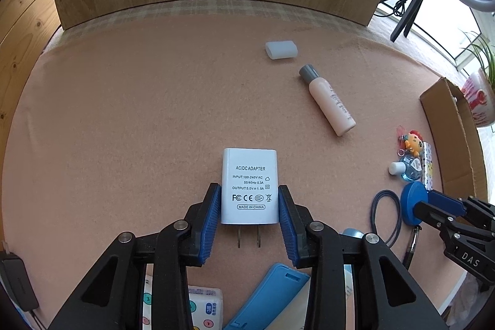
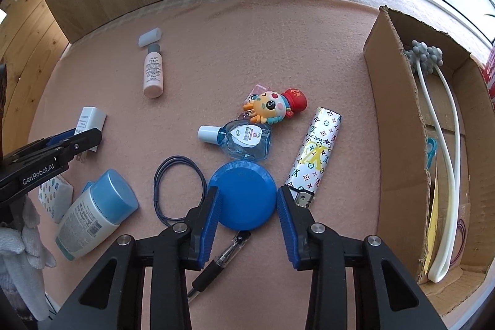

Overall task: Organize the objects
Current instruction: 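Close the left tool on the white adapter while the right tool grasps the blue tape measure, then lift the adapter with the left tool while the right tool carries the tape measure to the box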

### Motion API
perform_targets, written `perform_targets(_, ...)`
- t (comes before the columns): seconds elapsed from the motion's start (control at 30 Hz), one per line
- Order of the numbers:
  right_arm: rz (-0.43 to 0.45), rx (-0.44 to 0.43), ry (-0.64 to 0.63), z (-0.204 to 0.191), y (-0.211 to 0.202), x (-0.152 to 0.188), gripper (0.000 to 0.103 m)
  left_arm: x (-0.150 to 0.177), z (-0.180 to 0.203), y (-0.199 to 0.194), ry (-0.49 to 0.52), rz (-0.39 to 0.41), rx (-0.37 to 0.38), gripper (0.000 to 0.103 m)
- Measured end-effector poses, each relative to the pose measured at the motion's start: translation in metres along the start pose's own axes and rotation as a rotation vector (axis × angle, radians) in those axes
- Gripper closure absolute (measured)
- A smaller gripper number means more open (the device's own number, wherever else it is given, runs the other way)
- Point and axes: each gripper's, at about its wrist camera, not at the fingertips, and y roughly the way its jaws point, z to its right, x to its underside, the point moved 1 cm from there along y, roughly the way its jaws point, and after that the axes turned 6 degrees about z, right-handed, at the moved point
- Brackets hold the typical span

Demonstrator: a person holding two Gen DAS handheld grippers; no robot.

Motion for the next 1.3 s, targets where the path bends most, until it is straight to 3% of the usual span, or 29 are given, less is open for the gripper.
perform_targets(0.07,0.004,-0.002,-0.010,-0.002,0.001,0.000,0.070,0.000,0.000,0.000,-0.001,-0.002,0.000,0.064)
perform_targets(0.17,0.003,0.003,-0.023,-0.006,0.004,0.000,0.061,0.000,0.000,-0.001,-0.001,-0.002,-0.001,0.064)
perform_targets(0.53,-0.056,-0.084,-0.009,-0.020,0.012,-0.003,0.061,0.003,-0.004,-0.002,-0.013,0.005,0.005,0.064)
perform_targets(0.77,-0.053,-0.016,-0.118,-0.042,0.014,-0.006,0.058,0.004,-0.008,-0.004,-0.016,0.005,0.008,0.064)
perform_targets(0.87,-0.067,0.039,-0.190,-0.053,0.018,-0.006,0.047,0.004,-0.008,-0.004,-0.015,0.005,0.007,0.064)
perform_targets(0.97,-0.076,0.098,-0.255,-0.059,0.025,-0.004,0.047,0.004,-0.008,-0.004,-0.014,0.005,0.007,0.064)
perform_targets(1.07,-0.074,0.088,-0.261,-0.059,0.025,-0.003,0.048,0.006,-0.011,-0.007,-0.013,0.007,0.009,0.064)
perform_targets(1.17,-0.072,0.067,-0.246,-0.057,0.022,-0.003,0.057,0.007,-0.012,-0.008,-0.015,0.010,0.011,0.064)
perform_targets(1.3,-0.059,0.039,-0.220,-0.051,0.018,0.001,0.057,0.008,-0.012,-0.008,-0.023,0.015,0.013,0.064)
